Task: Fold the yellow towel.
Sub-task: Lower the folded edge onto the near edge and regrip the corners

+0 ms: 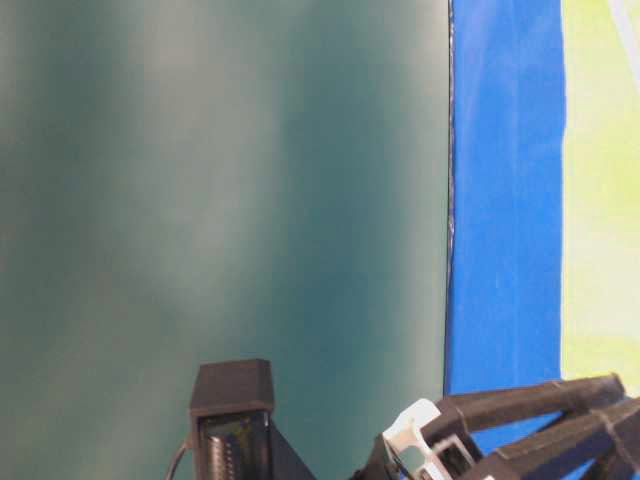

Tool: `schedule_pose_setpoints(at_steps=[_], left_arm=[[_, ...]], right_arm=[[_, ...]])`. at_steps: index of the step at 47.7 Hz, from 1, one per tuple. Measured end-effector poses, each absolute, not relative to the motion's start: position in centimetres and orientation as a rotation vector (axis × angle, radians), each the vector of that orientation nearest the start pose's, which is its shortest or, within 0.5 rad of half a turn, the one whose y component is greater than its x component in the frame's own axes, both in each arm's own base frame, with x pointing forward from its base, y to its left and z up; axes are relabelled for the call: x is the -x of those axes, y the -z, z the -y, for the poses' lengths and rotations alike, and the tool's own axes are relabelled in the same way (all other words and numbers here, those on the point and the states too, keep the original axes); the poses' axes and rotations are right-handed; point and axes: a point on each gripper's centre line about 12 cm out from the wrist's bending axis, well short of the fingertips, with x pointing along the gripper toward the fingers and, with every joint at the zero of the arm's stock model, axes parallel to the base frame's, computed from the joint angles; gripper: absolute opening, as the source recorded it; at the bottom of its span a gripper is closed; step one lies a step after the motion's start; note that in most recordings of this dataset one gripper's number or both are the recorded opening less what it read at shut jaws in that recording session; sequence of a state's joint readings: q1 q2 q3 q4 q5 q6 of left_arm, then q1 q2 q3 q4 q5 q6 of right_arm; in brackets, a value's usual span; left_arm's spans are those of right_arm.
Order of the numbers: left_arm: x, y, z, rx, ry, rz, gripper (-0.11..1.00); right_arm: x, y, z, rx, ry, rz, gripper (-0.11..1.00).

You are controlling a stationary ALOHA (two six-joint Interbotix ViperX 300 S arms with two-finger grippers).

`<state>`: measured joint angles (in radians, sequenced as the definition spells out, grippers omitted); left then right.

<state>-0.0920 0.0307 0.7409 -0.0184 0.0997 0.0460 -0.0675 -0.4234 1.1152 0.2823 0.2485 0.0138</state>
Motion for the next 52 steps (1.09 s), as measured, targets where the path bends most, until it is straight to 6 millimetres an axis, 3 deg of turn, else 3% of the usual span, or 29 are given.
schedule_pose_setpoints(at_steps=[2, 5, 13, 21, 31, 42, 52], left_arm=[[-35.9, -12.7, 3.5, -0.056, 0.098, -0.865, 0.55], [-36.0, -13.0, 3.5, -0.047, 0.095, -0.858, 0.59], [-36.1, -15.1, 3.3, -0.055, 0.095, -0.801, 0.56], [-36.3, -15.6, 0.2, -0.047, 0.026, -0.788, 0.56], [-36.5, -15.4, -3.1, -0.024, -0.054, -0.795, 0.56], [-36.9, -12.3, -5.2, -0.017, -0.092, -0.877, 0.56], [-36.7, -10.2, -6.6, -0.008, -0.118, -0.934, 0.55]], right_arm=[[-23.2, -14.2, 0.7, -0.33, 0.13, -0.915, 0.56], [-23.1, -14.7, 0.7, -0.328, 0.125, -0.896, 0.66], [-22.6, -17.3, 1.4, -0.291, 0.127, -0.785, 0.61], [-22.1, -18.3, 3.7, -0.286, 0.209, -0.731, 0.61], [-22.0, -15.8, 5.3, -0.3, 0.274, -0.85, 0.61], [-22.3, -12.5, 6.8, -0.326, 0.332, -0.984, 0.61], [-22.8, -10.7, 7.5, -0.33, 0.351, -1.031, 0.61]])
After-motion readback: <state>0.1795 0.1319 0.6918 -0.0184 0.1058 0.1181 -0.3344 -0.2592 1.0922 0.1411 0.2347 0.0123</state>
